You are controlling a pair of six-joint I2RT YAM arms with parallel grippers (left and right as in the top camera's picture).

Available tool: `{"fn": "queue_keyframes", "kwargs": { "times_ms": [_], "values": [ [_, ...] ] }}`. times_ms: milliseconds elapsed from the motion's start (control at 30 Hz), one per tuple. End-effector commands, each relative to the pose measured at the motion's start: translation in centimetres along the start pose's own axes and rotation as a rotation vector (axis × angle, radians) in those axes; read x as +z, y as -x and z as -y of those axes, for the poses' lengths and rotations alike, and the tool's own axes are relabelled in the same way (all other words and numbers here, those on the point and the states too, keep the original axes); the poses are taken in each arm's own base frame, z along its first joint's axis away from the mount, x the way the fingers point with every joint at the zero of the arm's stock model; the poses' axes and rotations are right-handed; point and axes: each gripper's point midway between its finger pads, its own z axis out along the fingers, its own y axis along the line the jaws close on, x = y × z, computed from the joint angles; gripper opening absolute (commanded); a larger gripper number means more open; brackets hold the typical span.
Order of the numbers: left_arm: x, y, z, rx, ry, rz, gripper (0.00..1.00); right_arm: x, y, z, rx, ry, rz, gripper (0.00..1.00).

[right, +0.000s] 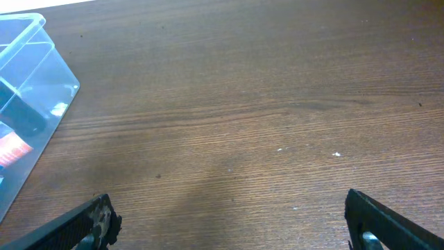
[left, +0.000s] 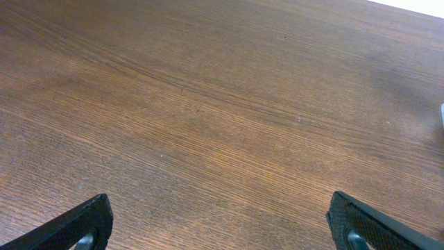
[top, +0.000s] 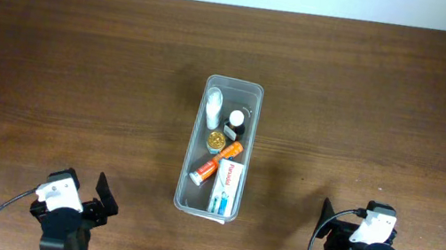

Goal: Pack container

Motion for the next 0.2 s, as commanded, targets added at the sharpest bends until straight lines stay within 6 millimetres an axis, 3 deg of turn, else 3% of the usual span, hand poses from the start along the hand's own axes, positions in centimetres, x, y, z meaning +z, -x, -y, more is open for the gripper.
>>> {"fn": "queue_keyframes", "kwargs": {
  "times_ms": [0, 167],
  "values": [
    [0.02, 0.05, 0.04, -0.008, -0.005, 0.008, 0.99, 0.08, -0.15, -0.16, 0.006, 0.009, 0.002, 0.98],
    [0.02, 0.05, 0.04, -0.008, -0.005, 0.008, 0.99, 0.08, -0.15, -0.16, 0.006, 0.009, 0.002, 0.98]
  ]
}}
